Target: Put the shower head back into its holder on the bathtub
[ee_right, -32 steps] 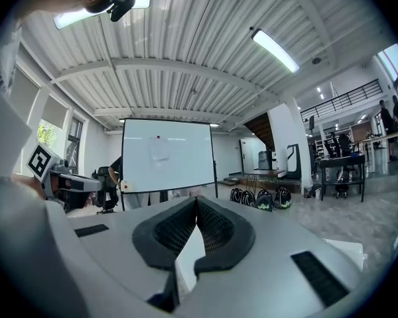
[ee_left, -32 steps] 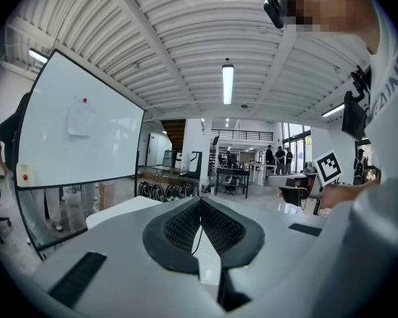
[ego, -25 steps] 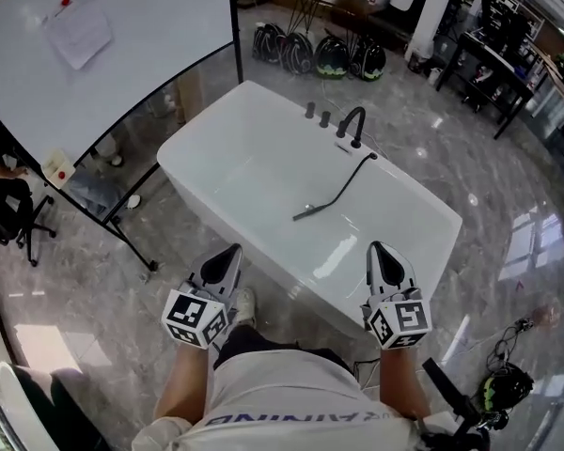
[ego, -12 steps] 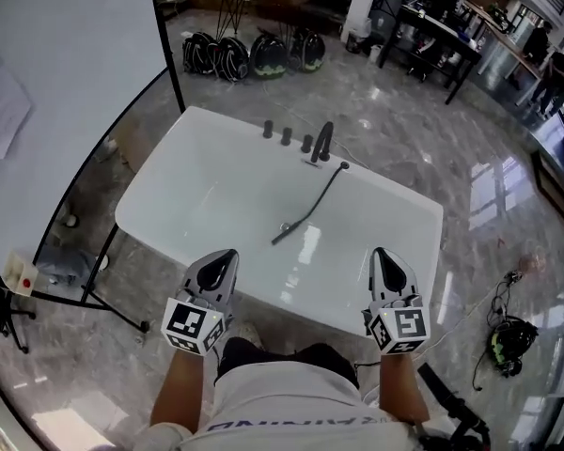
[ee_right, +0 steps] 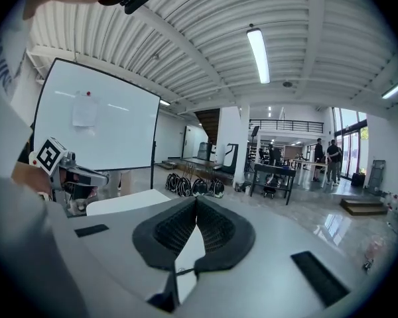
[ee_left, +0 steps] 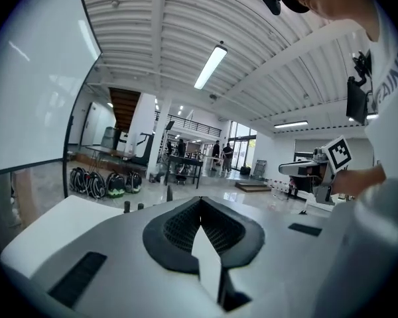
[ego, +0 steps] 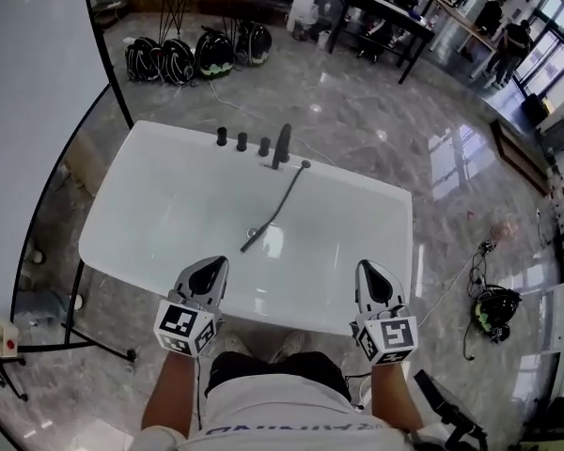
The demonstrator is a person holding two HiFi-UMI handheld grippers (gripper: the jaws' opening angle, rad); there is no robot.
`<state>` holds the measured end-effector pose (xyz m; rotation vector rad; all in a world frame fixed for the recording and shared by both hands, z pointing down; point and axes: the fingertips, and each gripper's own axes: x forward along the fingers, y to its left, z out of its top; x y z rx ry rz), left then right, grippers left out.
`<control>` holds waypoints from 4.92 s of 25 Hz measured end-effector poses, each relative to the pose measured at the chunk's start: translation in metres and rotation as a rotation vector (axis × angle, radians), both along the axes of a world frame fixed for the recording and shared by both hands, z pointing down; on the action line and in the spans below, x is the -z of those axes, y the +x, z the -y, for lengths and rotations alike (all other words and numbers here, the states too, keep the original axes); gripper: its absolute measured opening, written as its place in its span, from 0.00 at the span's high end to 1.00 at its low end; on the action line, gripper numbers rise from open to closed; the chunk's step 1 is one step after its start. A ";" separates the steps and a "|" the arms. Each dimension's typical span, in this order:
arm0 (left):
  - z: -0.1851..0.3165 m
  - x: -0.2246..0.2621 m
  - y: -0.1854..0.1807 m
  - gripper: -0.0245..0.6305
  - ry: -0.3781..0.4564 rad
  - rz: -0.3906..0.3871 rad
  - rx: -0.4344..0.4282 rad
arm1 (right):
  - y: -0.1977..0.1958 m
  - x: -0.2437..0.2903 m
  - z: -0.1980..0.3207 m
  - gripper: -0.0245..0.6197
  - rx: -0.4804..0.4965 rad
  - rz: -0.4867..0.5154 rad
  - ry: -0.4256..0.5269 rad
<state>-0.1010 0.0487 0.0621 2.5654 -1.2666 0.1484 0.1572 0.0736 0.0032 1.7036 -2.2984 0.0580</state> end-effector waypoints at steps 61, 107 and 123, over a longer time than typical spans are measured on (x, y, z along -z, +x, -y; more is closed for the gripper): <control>0.257 -0.568 -0.049 0.94 -0.427 0.106 -0.114 | -0.157 -0.735 0.267 0.94 0.903 -0.715 -0.576; 0.238 -0.754 -0.071 0.94 -0.682 0.104 -0.128 | -0.193 -0.956 0.299 0.76 1.198 -1.270 -0.156; 0.245 -0.535 -0.055 0.94 -0.464 0.009 0.126 | -0.173 -0.503 0.263 0.76 0.416 -0.385 0.127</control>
